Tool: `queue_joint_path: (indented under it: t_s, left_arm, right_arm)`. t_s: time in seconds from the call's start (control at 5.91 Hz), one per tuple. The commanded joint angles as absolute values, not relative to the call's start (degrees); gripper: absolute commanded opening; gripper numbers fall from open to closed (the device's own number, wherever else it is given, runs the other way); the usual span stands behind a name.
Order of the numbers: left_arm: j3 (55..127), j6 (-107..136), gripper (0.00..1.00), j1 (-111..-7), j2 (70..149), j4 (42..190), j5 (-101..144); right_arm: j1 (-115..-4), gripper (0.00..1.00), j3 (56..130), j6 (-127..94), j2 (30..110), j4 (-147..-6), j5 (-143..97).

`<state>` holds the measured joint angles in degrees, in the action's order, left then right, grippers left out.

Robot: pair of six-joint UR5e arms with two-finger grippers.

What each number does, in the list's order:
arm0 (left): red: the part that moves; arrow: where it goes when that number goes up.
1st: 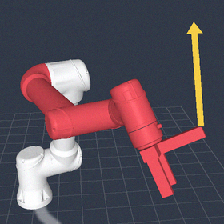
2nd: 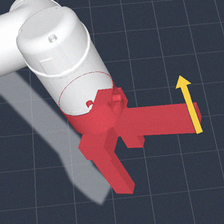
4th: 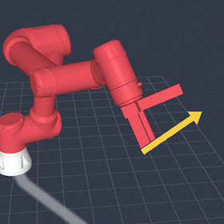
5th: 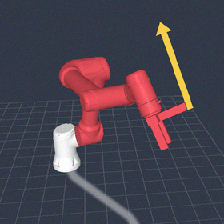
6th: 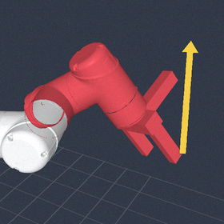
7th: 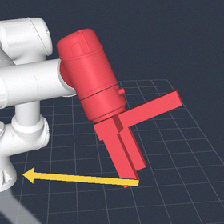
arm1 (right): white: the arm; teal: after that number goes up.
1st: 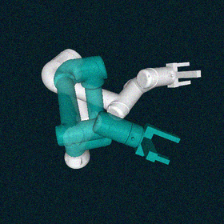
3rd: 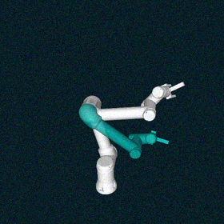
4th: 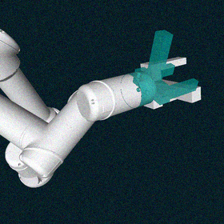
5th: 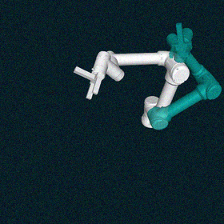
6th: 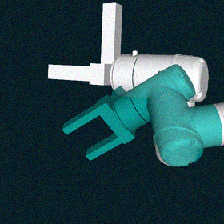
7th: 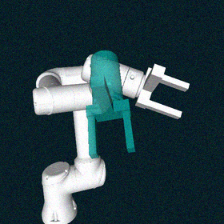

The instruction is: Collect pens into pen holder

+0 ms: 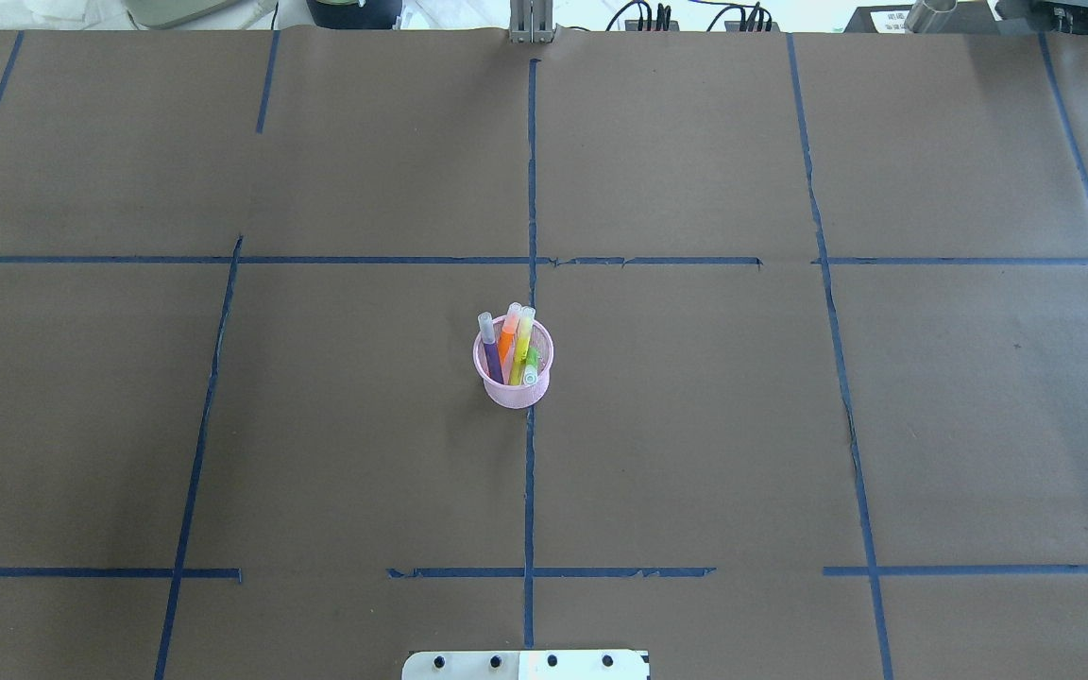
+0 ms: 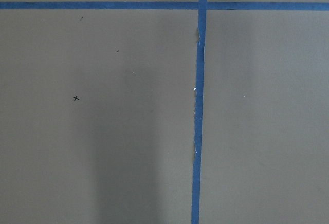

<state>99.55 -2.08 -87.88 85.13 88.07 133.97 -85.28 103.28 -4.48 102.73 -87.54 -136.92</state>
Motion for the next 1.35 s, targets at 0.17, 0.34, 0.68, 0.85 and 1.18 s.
queue_joint_path:
  t_s: [0.17,0.34,0.68,0.85,1.18]
  left_arm:
    - [98.71,-2.11,1.00,-87.72,84.73,88.07,134.03]
    - [98.53,-2.11,1.00,-87.71,84.64,88.07,134.03]
    - [97.83,-2.20,1.00,-87.80,84.64,88.15,134.03]
    - [96.78,-2.28,1.00,-87.80,84.64,88.24,134.29]
    - [97.64,-2.20,1.00,-87.80,84.81,87.28,134.56]
  right_arm:
    - [-85.78,1.00,105.03,-4.31,102.92,-87.80,-137.11]
    - [-86.04,1.00,105.03,-4.22,102.66,-87.98,-137.11]
    - [-86.04,1.00,104.94,-4.22,102.13,-88.42,-137.02]
    - [-86.04,1.00,104.85,-4.22,102.13,-88.42,-137.02]
    - [-86.04,1.00,104.94,-4.31,102.22,-88.51,-137.02]
